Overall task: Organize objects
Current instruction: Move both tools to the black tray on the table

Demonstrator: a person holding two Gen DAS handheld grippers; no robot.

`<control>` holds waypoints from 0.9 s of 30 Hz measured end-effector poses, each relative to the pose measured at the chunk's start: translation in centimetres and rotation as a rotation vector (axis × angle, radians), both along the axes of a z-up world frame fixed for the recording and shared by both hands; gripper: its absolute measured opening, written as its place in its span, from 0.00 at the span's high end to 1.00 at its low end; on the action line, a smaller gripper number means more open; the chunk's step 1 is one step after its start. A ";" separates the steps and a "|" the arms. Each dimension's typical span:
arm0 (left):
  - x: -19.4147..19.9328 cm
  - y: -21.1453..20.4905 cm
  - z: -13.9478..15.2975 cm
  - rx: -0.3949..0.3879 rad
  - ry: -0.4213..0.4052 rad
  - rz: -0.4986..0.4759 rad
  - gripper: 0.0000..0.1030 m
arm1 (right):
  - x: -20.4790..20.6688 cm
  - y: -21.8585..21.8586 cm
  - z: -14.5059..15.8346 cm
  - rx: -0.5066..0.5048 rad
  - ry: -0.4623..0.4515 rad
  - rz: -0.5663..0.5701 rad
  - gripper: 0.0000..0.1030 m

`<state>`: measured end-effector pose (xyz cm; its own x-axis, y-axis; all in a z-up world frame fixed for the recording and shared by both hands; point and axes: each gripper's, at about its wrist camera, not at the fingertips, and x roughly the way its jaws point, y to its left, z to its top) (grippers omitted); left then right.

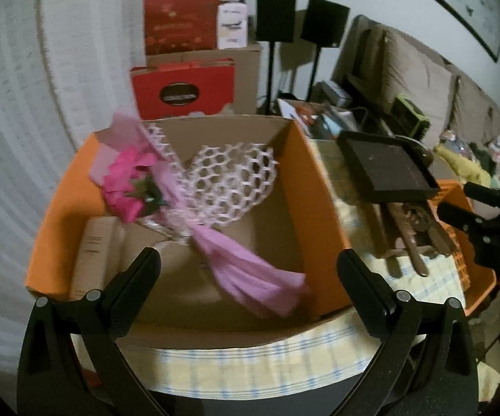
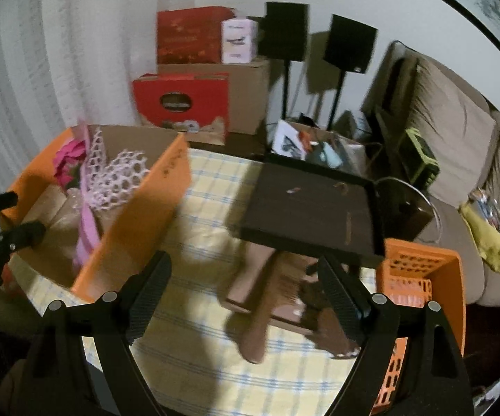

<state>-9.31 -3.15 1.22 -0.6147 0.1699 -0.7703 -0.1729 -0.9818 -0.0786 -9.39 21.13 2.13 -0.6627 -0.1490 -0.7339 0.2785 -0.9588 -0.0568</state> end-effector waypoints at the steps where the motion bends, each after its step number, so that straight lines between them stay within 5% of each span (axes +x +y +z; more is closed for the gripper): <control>1: 0.0 0.5 -0.1 0.006 -0.002 -0.010 0.01 | 0.0 0.7 -0.1 -0.005 -0.001 -0.013 0.15; 27: -5.0 11.1 -1.0 0.048 -0.071 -0.110 0.01 | -2.9 12.3 -2.3 -0.050 -0.046 -0.228 0.15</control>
<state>-14.32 7.90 0.20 -0.5341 0.2707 -0.8009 -0.2717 -0.9521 -0.1406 -12.34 33.42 -0.16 -0.6494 -0.0366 -0.7596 0.0560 -0.9984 0.0002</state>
